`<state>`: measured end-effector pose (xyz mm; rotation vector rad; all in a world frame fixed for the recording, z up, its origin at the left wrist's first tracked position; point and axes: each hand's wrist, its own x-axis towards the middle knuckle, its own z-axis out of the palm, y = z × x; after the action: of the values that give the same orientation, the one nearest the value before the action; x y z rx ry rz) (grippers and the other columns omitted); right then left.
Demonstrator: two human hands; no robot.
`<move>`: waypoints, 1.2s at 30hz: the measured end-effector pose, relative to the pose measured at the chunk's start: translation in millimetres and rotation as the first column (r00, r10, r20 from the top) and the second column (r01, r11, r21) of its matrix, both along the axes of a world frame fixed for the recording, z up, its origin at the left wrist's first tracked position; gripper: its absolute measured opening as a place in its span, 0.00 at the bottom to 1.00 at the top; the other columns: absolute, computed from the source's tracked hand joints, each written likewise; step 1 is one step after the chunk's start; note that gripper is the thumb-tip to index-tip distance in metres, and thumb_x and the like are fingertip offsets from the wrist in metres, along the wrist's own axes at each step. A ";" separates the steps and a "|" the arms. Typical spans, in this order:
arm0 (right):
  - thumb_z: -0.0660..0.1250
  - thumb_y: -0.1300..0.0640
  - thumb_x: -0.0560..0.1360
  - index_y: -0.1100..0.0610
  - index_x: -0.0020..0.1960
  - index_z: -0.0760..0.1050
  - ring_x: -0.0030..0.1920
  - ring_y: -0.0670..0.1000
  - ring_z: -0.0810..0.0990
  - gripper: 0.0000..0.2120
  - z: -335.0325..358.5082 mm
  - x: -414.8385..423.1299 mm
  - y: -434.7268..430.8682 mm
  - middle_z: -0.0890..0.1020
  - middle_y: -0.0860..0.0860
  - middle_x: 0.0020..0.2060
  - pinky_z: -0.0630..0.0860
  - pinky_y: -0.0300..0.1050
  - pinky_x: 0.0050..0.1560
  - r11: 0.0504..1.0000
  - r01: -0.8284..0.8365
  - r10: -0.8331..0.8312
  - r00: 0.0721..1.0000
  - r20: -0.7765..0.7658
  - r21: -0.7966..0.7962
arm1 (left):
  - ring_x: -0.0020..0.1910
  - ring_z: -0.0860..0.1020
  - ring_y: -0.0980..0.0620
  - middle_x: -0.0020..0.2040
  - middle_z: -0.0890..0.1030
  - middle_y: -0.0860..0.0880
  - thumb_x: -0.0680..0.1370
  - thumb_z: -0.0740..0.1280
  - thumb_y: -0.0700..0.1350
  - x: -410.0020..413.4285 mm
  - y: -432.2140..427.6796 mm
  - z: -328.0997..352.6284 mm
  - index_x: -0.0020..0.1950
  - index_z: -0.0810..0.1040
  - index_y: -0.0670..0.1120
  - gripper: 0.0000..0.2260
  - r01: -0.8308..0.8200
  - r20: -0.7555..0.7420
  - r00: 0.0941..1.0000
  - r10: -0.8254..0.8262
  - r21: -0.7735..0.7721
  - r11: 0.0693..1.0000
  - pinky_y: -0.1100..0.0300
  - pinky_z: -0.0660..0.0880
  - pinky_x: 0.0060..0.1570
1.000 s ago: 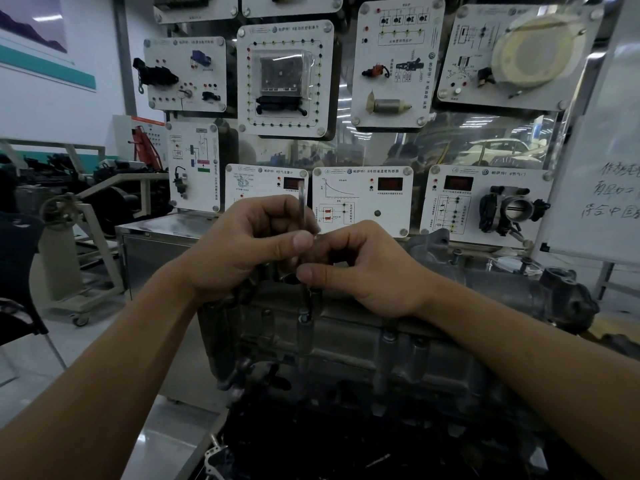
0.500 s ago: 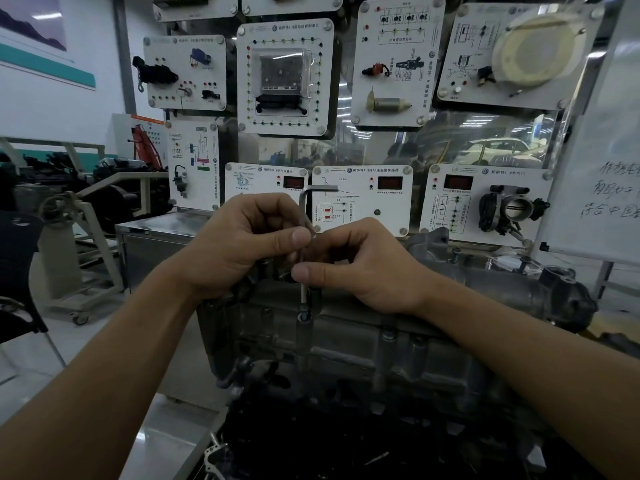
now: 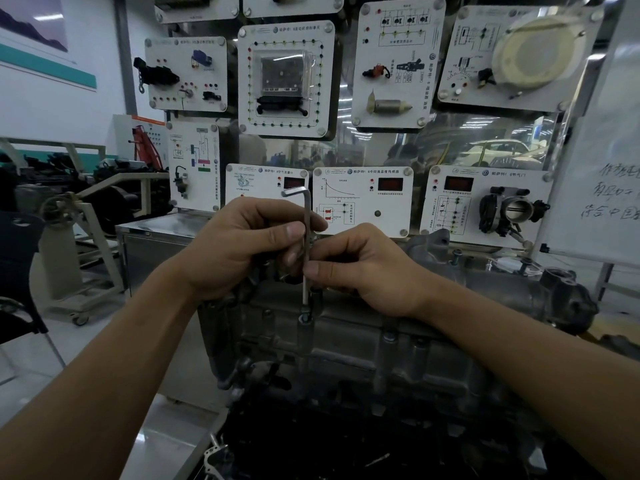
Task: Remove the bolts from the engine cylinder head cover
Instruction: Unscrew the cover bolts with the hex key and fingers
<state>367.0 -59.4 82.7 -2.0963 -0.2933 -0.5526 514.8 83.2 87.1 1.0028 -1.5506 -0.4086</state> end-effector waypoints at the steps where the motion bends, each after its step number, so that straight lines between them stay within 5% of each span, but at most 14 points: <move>1: 0.64 0.72 0.77 0.62 0.59 0.78 0.33 0.35 0.79 0.13 -0.6 0.0 -0.4 0.83 0.40 0.31 0.73 0.26 0.38 1.000 -0.017 0.017 1.000 -0.010 0.003 | 0.31 0.76 0.55 0.30 0.78 0.51 0.76 0.68 0.46 -0.2 -0.4 -0.3 0.51 0.85 0.49 0.08 -0.004 0.010 1.000 0.004 0.001 1.000 0.62 0.76 0.38; 4: 0.66 0.69 0.77 0.62 0.59 0.78 0.38 0.35 0.81 0.12 0.1 -0.7 2.6 0.85 0.40 0.35 0.75 0.28 0.42 1.000 -0.014 0.014 1.000 -0.004 0.000 | 0.31 0.76 0.56 0.30 0.78 0.52 0.73 0.73 0.53 -1.6 0.3 0.3 0.49 0.85 0.48 0.10 0.013 -0.003 1.000 -0.013 0.000 1.000 0.64 0.75 0.37; 8: 0.73 0.61 0.74 0.61 0.52 0.84 0.49 0.49 0.84 0.07 0.4 -1.1 6.7 0.87 0.52 0.44 0.81 0.51 0.57 0.996 0.089 -0.087 0.993 0.083 -0.015 | 0.32 0.77 0.58 0.31 0.79 0.53 0.72 0.74 0.56 -1.1 -0.1 0.5 0.48 0.85 0.49 0.13 -0.016 0.013 1.000 0.016 -0.002 1.000 0.66 0.76 0.38; 13: 0.75 0.60 0.72 0.66 0.49 0.84 0.48 0.68 0.82 0.10 1.7 -2.2 5.3 0.86 0.63 0.43 0.77 0.68 0.54 0.993 0.119 -0.119 0.987 0.106 0.007 | 0.32 0.77 0.57 0.31 0.79 0.52 0.71 0.75 0.57 0.2 -0.3 0.5 0.47 0.84 0.50 0.13 -0.031 0.027 0.999 0.031 0.001 1.000 0.65 0.77 0.38; 19: 0.75 0.64 0.71 0.68 0.48 0.84 0.47 0.64 0.84 0.08 2.4 -3.2 5.9 0.86 0.61 0.43 0.79 0.63 0.54 0.994 0.101 -0.095 0.988 0.122 -0.041 | 0.30 0.77 0.55 0.30 0.79 0.51 0.71 0.76 0.54 -0.5 -0.7 2.1 0.42 0.79 0.48 0.12 -0.014 0.040 0.999 0.015 -0.019 1.000 0.63 0.76 0.36; 24: 0.71 0.66 0.75 0.68 0.50 0.83 0.52 0.64 0.83 0.06 2.0 -1.8 4.5 0.85 0.63 0.47 0.77 0.63 0.60 0.998 0.054 -0.050 0.994 0.095 -0.045 | 0.28 0.74 0.58 0.28 0.76 0.52 0.73 0.73 0.57 -2.5 0.8 1.3 0.50 0.84 0.49 0.13 0.032 0.034 0.999 -0.032 0.017 0.999 0.65 0.74 0.36; 27: 0.69 0.69 0.76 0.65 0.48 0.83 0.45 0.53 0.81 0.05 1.3 -1.4 4.6 0.84 0.63 0.43 0.78 0.52 0.52 0.998 0.046 -0.043 0.996 0.074 -0.032 | 0.27 0.72 0.57 0.26 0.74 0.53 0.73 0.72 0.56 -1.2 1.0 0.7 0.52 0.85 0.48 0.15 0.041 0.002 0.999 -0.041 0.032 0.999 0.63 0.74 0.39; 30: 0.66 0.70 0.77 0.72 0.54 0.81 0.42 0.47 0.81 0.08 0.5 -0.7 2.7 0.84 0.64 0.44 0.76 0.39 0.48 1.000 0.021 -0.020 0.999 0.048 -0.021 | 0.27 0.72 0.57 0.26 0.74 0.53 0.73 0.73 0.56 -0.7 0.3 -0.3 0.51 0.85 0.48 0.14 -0.003 0.018 1.000 0.003 0.014 1.000 0.58 0.74 0.41; 33: 0.69 0.67 0.77 0.67 0.54 0.82 0.51 0.52 0.85 0.08 0.6 -0.3 4.6 0.86 0.56 0.47 0.79 0.45 0.57 1.000 0.010 -0.008 0.998 0.066 -0.029 | 0.28 0.73 0.57 0.27 0.76 0.53 0.72 0.74 0.56 -1.1 -0.5 0.3 0.47 0.84 0.48 0.13 -0.011 0.026 1.000 0.011 0.000 1.000 0.63 0.75 0.37; 36: 0.73 0.63 0.74 0.63 0.49 0.84 0.46 0.50 0.85 0.05 0.5 -0.6 5.6 0.87 0.53 0.43 0.81 0.49 0.51 0.998 0.059 -0.056 0.994 0.093 -0.028 | 0.28 0.74 0.56 0.28 0.77 0.51 0.70 0.76 0.54 -0.1 -2.7 -0.1 0.42 0.79 0.46 0.13 0.003 0.005 1.000 -0.003 -0.014 1.000 0.64 0.74 0.33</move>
<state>366.5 -53.8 83.2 -2.1171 -0.2969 -0.6846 514.8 80.5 87.0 0.9916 -1.5576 -0.3970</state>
